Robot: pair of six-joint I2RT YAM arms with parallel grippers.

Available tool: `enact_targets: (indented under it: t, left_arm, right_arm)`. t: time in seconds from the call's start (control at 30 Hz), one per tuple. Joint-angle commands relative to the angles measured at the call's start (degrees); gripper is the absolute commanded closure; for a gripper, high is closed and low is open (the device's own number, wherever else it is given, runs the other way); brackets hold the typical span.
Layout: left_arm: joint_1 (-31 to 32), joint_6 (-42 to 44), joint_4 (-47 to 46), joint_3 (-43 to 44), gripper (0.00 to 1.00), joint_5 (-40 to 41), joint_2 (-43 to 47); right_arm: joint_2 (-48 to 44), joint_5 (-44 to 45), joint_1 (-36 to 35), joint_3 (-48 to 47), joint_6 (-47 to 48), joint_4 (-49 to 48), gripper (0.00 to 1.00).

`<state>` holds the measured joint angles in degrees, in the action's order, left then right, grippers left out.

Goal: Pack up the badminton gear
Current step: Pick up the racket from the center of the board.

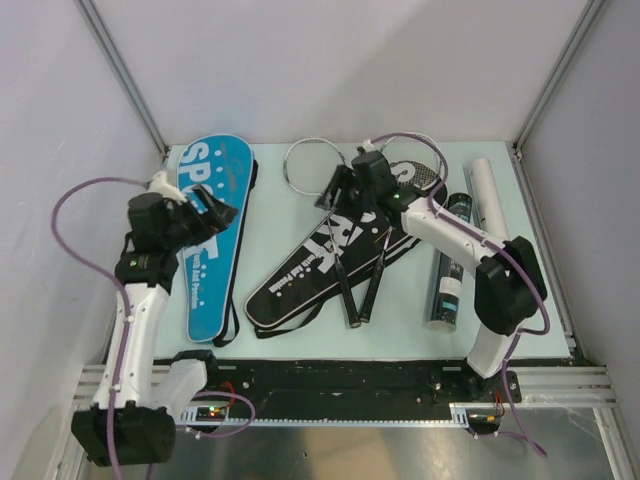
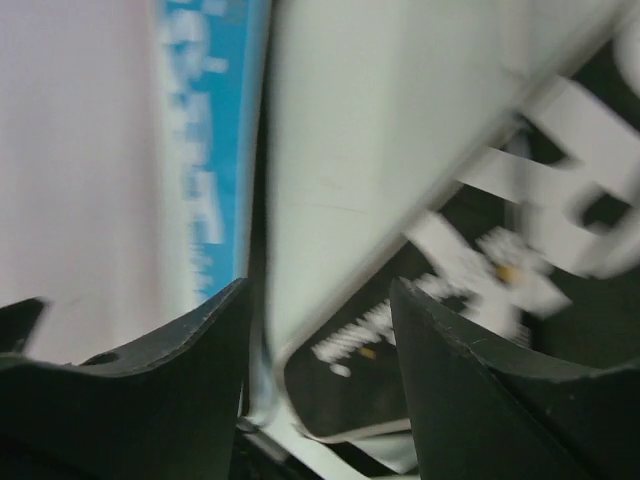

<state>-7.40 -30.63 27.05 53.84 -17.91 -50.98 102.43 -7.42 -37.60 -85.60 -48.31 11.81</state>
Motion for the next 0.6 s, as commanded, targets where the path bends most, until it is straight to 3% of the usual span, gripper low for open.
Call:
enact_targets:
  t: [0.0, 0.27, 0.57]
  left_arm:
    - [9.7, 5.1, -1.6, 0.0, 0.14, -0.6, -4.6]
    - [24.5, 3.6, -1.9, 1.1, 0.19, 10.5, -12.4]
    - [30.1, 3.1, -4.2, 5.1, 0.25, 11.6, -26.1]
  right_arm:
    - [-5.4, 10.0, 3.4, 5.3, 7.4, 17.7, 0.39]
    - [-9.4, 20.9, 10.8, 13.4, 14.4, 23.5, 0.42]
    - [-4.2, 16.1, 17.3, 15.6, 16.8, 13.6, 0.48]
